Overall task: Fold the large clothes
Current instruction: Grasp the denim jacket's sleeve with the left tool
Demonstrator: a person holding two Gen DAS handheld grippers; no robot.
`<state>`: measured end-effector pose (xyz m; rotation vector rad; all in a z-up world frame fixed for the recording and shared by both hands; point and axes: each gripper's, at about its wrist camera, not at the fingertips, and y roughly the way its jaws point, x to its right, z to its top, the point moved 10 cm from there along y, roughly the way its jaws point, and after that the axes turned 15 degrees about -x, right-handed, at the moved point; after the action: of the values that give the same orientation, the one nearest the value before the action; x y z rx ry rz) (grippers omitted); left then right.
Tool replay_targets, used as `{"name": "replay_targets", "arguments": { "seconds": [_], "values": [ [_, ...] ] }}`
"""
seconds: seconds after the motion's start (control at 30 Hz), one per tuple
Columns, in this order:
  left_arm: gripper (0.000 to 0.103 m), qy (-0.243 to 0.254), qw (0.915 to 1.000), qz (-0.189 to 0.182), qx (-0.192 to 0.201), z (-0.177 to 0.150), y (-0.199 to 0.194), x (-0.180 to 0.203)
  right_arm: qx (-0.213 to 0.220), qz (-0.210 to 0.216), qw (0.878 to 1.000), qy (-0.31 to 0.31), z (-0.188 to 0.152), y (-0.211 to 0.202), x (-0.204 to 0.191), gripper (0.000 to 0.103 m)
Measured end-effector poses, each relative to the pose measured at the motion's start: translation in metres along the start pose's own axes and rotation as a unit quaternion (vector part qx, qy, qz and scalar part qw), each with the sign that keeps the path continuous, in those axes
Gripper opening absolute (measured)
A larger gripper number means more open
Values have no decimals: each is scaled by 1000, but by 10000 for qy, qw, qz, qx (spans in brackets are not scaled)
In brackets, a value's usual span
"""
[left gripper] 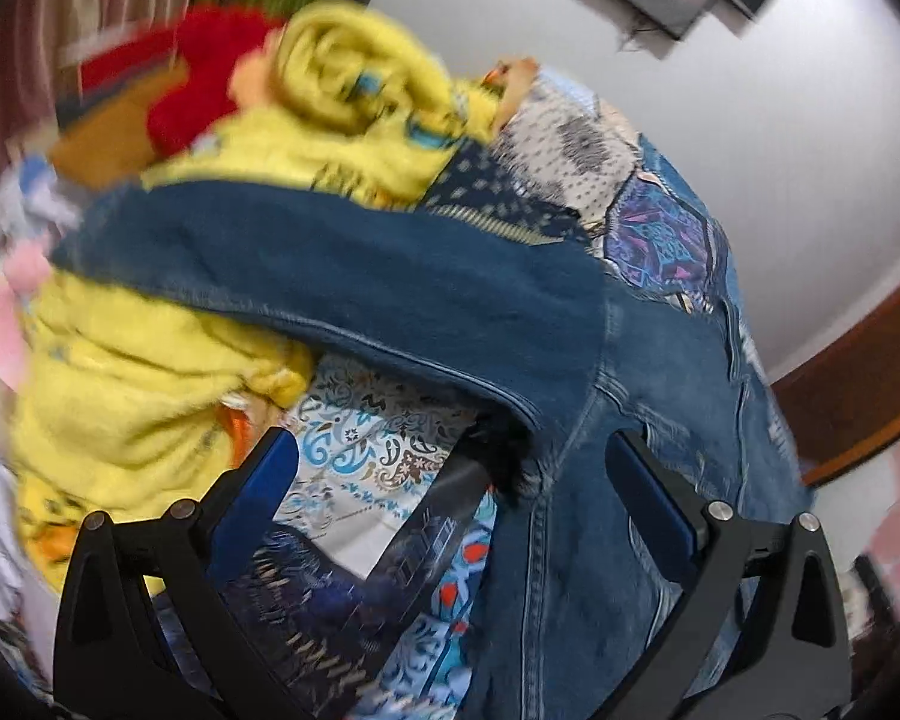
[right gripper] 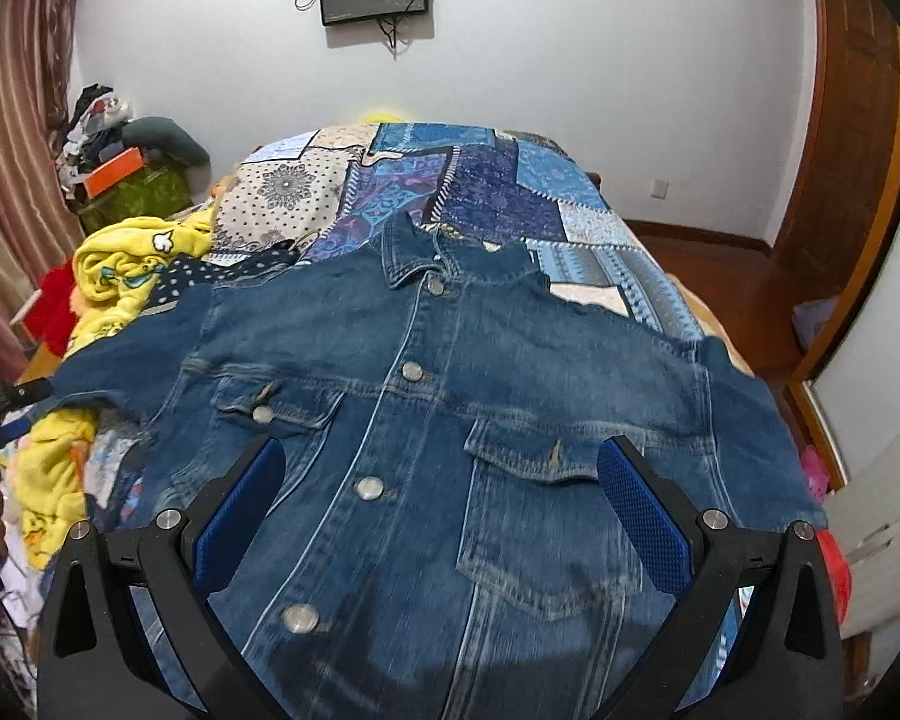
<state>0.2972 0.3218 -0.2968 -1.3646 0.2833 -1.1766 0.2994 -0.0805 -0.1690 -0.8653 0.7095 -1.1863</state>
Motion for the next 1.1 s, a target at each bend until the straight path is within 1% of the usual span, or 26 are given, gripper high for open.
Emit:
{"name": "replay_targets", "arguments": {
  "seconds": [0.07, 0.17, 0.2, 0.23, 0.3, 0.37, 0.4, 0.43, 0.47, 0.5, 0.53, 0.57, 0.63, 0.7, 0.83, 0.93, 0.97, 1.0, 1.03, 1.1],
  "values": [
    [103, -183, 9992, -265, -253, 6, 17, -9, 0, -69, 9999, -84, 6, 6, 0, 103],
    [99, -315, 9977, -341, -494, 17, 40, -19, -80, -323, 9992, -207, 10, 16, 3, 103],
    [95, -360, 9966, -436, -601, 21, 49, -21, -112, -380, 9989, -239, 10, 19, 3, 103],
    [90, -416, 9955, -517, -678, 24, 55, -23, -151, -388, 9988, -257, 10, 22, 3, 103],
    [87, -671, 9916, -703, -849, 30, 70, -30, -272, -318, 9988, -268, 11, 29, 0, 103],
    [84, -961, 9899, -598, -852, 37, 78, -42, -373, -242, 9987, -260, 8, 33, -1, 103],
    [82, -1066, 9887, -636, -839, 40, 81, -46, -422, -223, 9985, -256, 6, 34, -1, 103],
    [76, -1141, 9874, -715, -833, 42, 83, -48, -446, -218, 9985, -248, 6, 35, -1, 103],
    [73, -1230, 9860, -770, -822, 45, 85, -49, -464, -211, 9984, -234, 5, 36, -1, 103],
    [66, -1315, 9851, -777, -791, 46, 84, -51, -490, -198, 9984, -212, 5, 37, 0, 103],
    [54, -1326, 9856, -746, -739, 47, 82, -52, -516, -178, 9983, -182, 5, 38, 0, 103],
    [49, -1293, 9870, -657, -689, 49, 80, -51, -533, -154, 9983, -153, 4, 38, 1, 103],
    [31, -1123, 9921, -280, -483, 54, 70, -49, -557, -95, 9983, -102, 3, 37, 2, 103],
    [24, -924, 9954, 96, -217, 61, 56, -43, -565, -38, 9984, -62, 1, 35, 3, 103],
    [19, -485, 9962, 677, 256, 77, 31, -19, -536, 29, 9986, 2, -2, 26, 8, 103],
    [16, 94, 9910, 1183, 612, 88, 8, 11, -472, 27, 9989, 60, -2, 18, 15, 103],
    [15, 270, 9890, 1271, 707, 92, 3, 23, -444, 30, 9990, 93, -2, 15, 17, 103],
    [14, 534, 9856, 1365, 847, 94, -6, 44, -414, 42, 9990, 138, -3, 12, 21, 103],
    [12, 731, 9832, 1379, 950, 92, -15, 58, -384, 67, 9991, 188, -3, 8, 24, 103],
    [9, 1145, 9791, 1272, 1100, 90, -25, 94, -327, 132, 9989, 295, -3, 3, 31, 103]
  ]
}}
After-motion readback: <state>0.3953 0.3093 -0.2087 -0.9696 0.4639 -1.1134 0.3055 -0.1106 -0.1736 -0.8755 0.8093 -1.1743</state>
